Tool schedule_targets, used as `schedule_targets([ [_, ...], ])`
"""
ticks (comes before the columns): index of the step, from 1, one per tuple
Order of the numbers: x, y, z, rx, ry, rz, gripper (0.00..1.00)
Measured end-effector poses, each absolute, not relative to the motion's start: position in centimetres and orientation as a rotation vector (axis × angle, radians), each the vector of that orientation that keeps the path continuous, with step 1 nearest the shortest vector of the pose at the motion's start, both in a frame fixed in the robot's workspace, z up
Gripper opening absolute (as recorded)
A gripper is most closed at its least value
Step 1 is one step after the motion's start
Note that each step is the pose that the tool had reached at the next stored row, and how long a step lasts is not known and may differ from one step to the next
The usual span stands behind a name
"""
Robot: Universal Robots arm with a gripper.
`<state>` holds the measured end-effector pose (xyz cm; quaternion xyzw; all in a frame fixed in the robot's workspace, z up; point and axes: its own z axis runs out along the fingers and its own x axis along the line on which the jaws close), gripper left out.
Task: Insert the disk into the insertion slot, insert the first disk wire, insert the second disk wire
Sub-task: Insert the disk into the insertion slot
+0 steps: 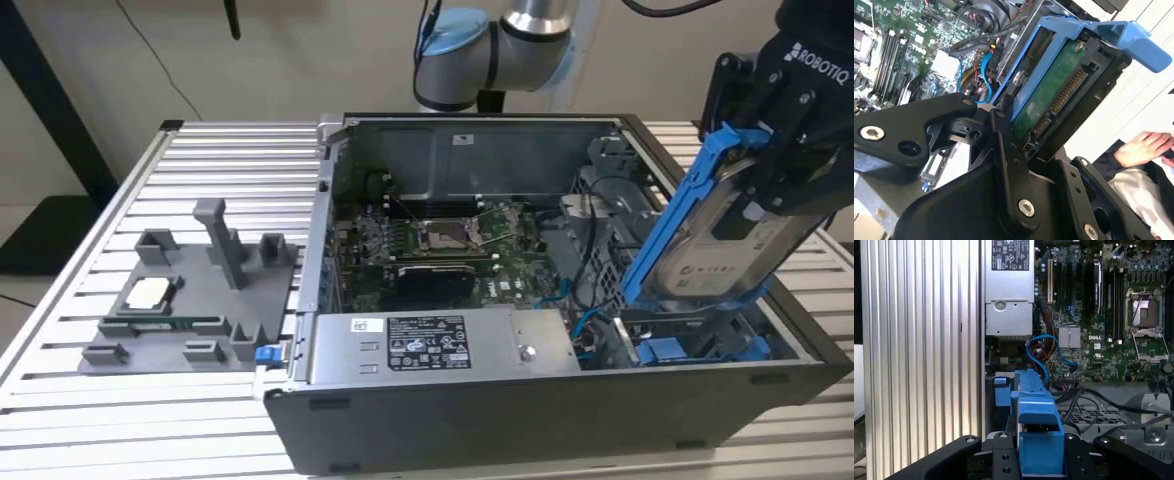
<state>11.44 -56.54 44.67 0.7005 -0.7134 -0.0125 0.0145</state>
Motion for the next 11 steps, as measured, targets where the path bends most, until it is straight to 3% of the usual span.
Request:
schedule_targets([
  [11, 11.44, -56.54, 43.86, 2.181, -2.221, -0.039, 0.32],
])
